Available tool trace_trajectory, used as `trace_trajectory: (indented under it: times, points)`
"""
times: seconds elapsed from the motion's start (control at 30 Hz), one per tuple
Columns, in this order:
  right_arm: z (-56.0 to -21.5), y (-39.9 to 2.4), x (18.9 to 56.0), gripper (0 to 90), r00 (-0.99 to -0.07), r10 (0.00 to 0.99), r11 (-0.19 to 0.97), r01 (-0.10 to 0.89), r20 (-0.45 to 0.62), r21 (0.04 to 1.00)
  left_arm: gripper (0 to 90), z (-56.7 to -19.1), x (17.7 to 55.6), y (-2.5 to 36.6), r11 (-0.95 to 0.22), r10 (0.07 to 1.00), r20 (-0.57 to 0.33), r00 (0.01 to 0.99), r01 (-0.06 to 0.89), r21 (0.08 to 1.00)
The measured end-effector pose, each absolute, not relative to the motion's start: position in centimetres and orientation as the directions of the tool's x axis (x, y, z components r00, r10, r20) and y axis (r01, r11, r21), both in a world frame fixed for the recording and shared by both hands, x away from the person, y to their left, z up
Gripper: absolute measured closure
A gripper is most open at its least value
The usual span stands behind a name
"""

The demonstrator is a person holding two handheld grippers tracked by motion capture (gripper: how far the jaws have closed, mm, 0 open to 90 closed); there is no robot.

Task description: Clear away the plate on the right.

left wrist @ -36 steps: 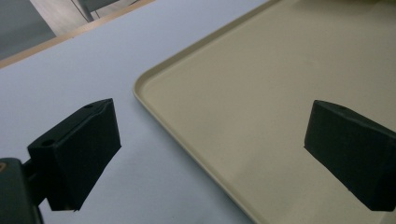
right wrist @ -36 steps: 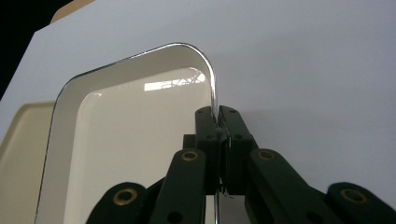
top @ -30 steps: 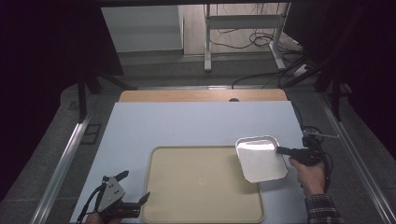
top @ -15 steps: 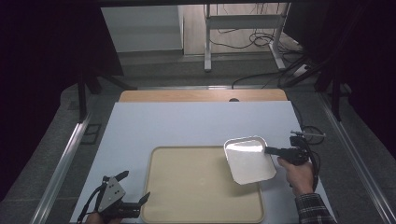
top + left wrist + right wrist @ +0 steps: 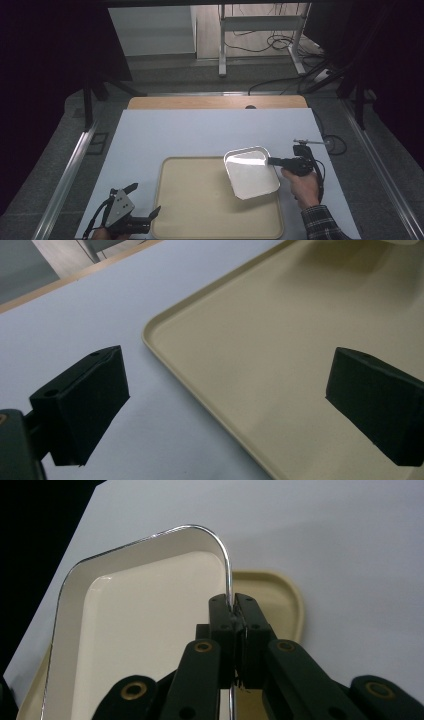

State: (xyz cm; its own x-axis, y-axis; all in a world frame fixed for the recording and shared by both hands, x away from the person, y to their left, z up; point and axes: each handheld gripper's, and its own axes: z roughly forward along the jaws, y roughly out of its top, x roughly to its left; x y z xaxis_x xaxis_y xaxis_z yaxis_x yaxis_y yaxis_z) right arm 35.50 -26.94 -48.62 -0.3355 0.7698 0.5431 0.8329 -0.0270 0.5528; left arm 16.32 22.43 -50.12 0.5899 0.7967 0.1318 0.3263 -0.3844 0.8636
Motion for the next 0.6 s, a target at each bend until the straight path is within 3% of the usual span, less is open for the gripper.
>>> trace_trajectory:
  times: [0.6]
  points:
    - [-49.9,-22.2,36.0,87.5,-0.369,0.766,0.029,0.838,0.527,0.545,2.9,-50.1,16.3,22.4,-0.386,0.796,0.133,0.590,0.326,0.863]
